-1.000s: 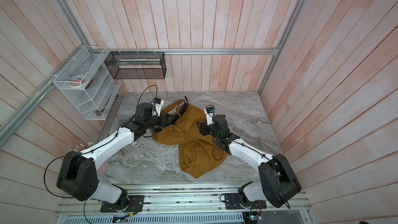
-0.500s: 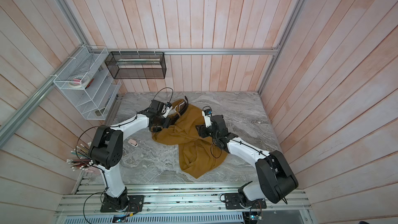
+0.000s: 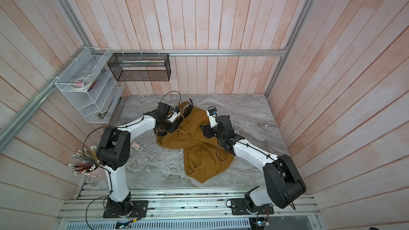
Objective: Remove the belt from the trousers
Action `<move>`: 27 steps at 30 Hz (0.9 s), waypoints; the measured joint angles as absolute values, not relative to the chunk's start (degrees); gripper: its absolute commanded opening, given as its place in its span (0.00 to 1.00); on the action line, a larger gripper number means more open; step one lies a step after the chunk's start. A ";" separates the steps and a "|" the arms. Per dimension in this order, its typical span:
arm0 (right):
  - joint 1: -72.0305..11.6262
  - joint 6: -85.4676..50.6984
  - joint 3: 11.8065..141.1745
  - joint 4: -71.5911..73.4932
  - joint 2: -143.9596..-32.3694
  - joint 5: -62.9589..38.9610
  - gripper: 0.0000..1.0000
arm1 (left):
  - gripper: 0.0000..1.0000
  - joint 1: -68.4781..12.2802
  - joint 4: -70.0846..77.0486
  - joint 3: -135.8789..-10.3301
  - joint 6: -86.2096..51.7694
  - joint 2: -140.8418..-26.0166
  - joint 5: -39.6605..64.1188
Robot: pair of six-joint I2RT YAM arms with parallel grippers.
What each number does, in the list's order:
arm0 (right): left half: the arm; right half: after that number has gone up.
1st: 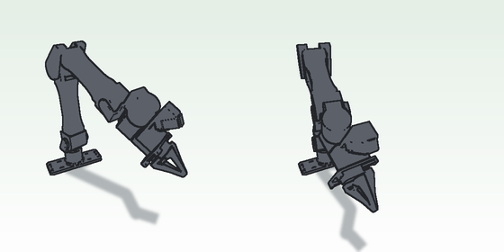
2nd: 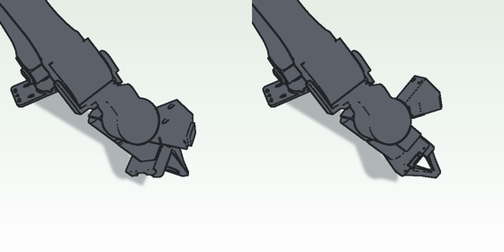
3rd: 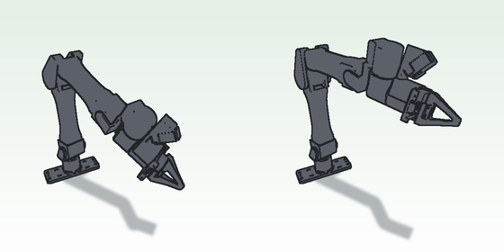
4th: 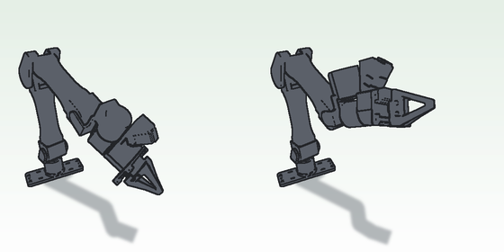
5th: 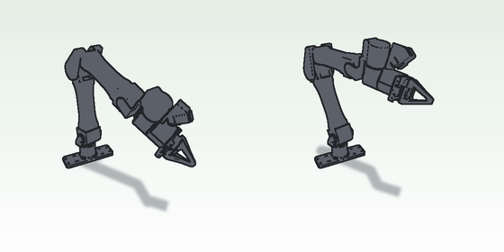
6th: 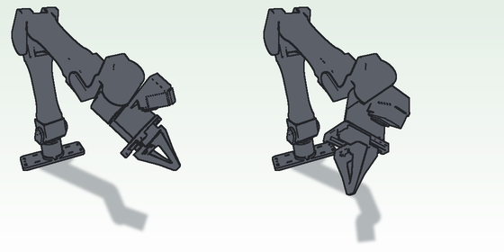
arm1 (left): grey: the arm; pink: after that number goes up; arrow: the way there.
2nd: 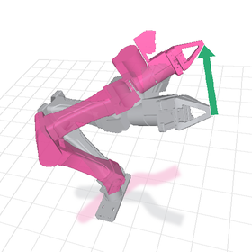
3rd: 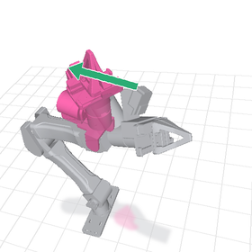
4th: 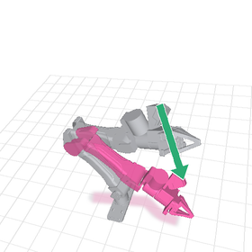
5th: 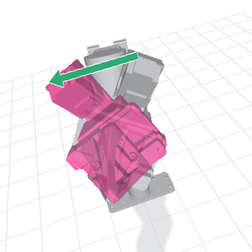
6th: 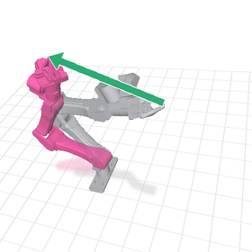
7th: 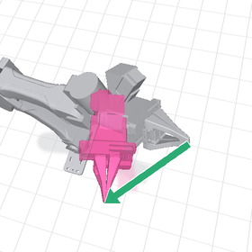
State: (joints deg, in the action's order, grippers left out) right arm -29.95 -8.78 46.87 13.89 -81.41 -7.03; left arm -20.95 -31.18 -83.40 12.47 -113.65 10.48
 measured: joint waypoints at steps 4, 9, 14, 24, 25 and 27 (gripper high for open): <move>-29.95 -4.12 47.05 15.88 -79.57 -3.70 0.67 | 0.00 -20.80 -37.21 -88.16 12.19 -111.50 16.67; -29.95 3.99 48.77 19.00 -78.24 1.37 0.70 | 0.00 -20.80 -42.74 -96.05 10.37 -108.09 27.11; -29.95 12.99 49.12 24.21 -77.89 4.93 0.71 | 0.00 -21.10 -44.36 -98.06 7.92 -104.20 36.69; -33.56 36.49 44.66 44.58 -80.27 7.66 0.76 | 0.00 -21.71 -48.25 -98.08 3.36 -103.07 46.63; -34.15 38.68 43.79 46.83 -81.21 7.53 0.76 | 0.00 -21.71 -48.73 -98.08 3.11 -103.07 47.18; -34.63 41.87 42.76 49.82 -83.05 6.63 0.76 | 0.00 -21.71 -49.43 -98.08 2.70 -103.07 47.99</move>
State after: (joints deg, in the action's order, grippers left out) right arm -34.63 41.87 42.76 49.82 -83.05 6.63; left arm -21.71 -49.43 -98.08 2.70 -103.07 47.99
